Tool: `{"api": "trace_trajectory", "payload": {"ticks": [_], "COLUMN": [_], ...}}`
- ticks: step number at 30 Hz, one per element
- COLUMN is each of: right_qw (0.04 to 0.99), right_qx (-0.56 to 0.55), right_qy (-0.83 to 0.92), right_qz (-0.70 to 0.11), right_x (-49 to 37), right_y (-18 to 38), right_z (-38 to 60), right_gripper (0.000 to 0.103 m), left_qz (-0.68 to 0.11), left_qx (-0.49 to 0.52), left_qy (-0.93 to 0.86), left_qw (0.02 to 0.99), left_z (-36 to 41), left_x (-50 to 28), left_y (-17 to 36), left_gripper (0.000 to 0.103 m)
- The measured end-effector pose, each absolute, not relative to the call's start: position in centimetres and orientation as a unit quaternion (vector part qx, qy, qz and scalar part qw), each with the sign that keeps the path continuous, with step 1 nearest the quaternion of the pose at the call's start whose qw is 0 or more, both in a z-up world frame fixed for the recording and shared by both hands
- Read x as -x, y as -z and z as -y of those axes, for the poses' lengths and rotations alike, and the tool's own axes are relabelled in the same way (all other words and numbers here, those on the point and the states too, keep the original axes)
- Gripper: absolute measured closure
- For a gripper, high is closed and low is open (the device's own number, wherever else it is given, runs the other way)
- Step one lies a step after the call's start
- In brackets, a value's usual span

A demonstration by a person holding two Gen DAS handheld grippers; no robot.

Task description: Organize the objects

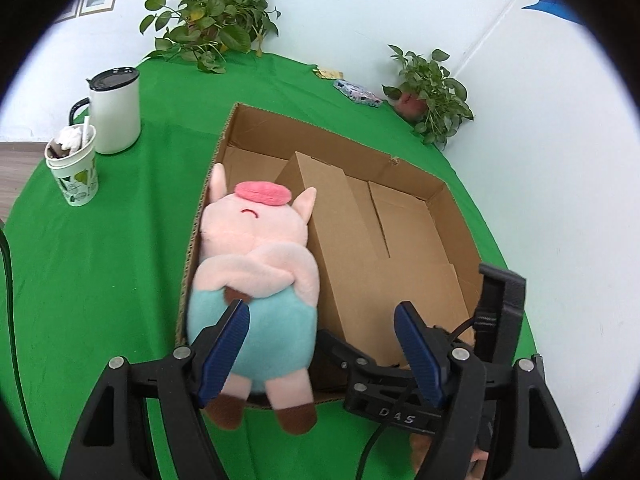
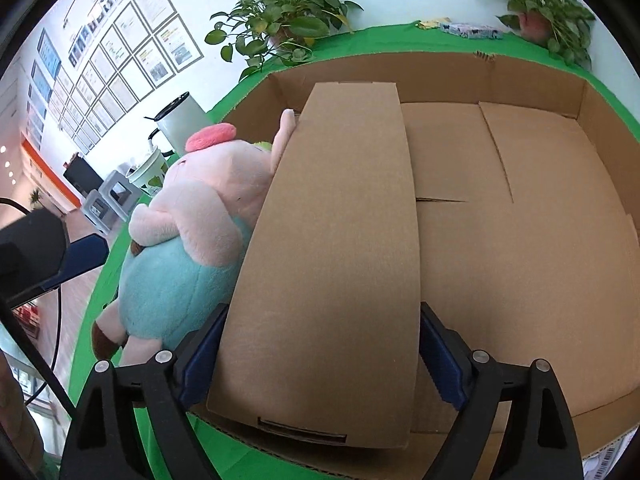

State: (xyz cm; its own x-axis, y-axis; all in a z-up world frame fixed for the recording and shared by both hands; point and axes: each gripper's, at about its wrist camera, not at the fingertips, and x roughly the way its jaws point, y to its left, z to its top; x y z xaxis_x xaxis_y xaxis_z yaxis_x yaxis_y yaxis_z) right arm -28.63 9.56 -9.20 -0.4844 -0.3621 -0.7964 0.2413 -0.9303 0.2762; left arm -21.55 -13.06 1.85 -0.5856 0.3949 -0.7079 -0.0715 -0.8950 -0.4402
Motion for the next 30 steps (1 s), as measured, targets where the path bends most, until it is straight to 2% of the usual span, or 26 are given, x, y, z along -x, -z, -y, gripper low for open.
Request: {"api": "trace_trajectory", "payload": {"ticks": [12,16,21,23,25,30], "right_qw": [0.168,0.147,0.118,0.116,0.118,0.141], "right_qx": [-0.44,-0.399,-0.336,-0.325,-0.327,-0.363], "right_qy": [0.881,0.903,0.934,0.938,0.937,0.919], "right_qz": [0.051,0.059,0.034,0.029,0.032,0.063], "right_x": [26.0,23.0,18.4,17.2,16.7,16.7], "right_y": [5.4,2.9,-0.3,-0.9,-1.0,0.0], "right_z": [-10.9,-13.5,-16.7,-17.8,-18.7,-19.7], "right_gripper": [0.008,0.008,0.008,0.011,0.013,0.012], "left_qz": [0.168,0.132,0.083,0.073,0.076,0.08], "left_qx": [0.405,0.366,0.309,0.3,0.302,0.305], "left_qy": [-0.891,-0.915,-0.944,-0.947,-0.946,-0.945], "left_qw": [0.117,0.107,0.085,0.083,0.087,0.086], "left_z": [13.5,12.3,10.3,9.7,9.2,8.5], "left_x": [18.2,15.6,12.6,11.9,11.6,11.0], "left_y": [-3.1,-4.2,-5.6,-5.8,-5.8,-5.7], "left_gripper": [0.029,0.029,0.027,0.027,0.027,0.027]}}
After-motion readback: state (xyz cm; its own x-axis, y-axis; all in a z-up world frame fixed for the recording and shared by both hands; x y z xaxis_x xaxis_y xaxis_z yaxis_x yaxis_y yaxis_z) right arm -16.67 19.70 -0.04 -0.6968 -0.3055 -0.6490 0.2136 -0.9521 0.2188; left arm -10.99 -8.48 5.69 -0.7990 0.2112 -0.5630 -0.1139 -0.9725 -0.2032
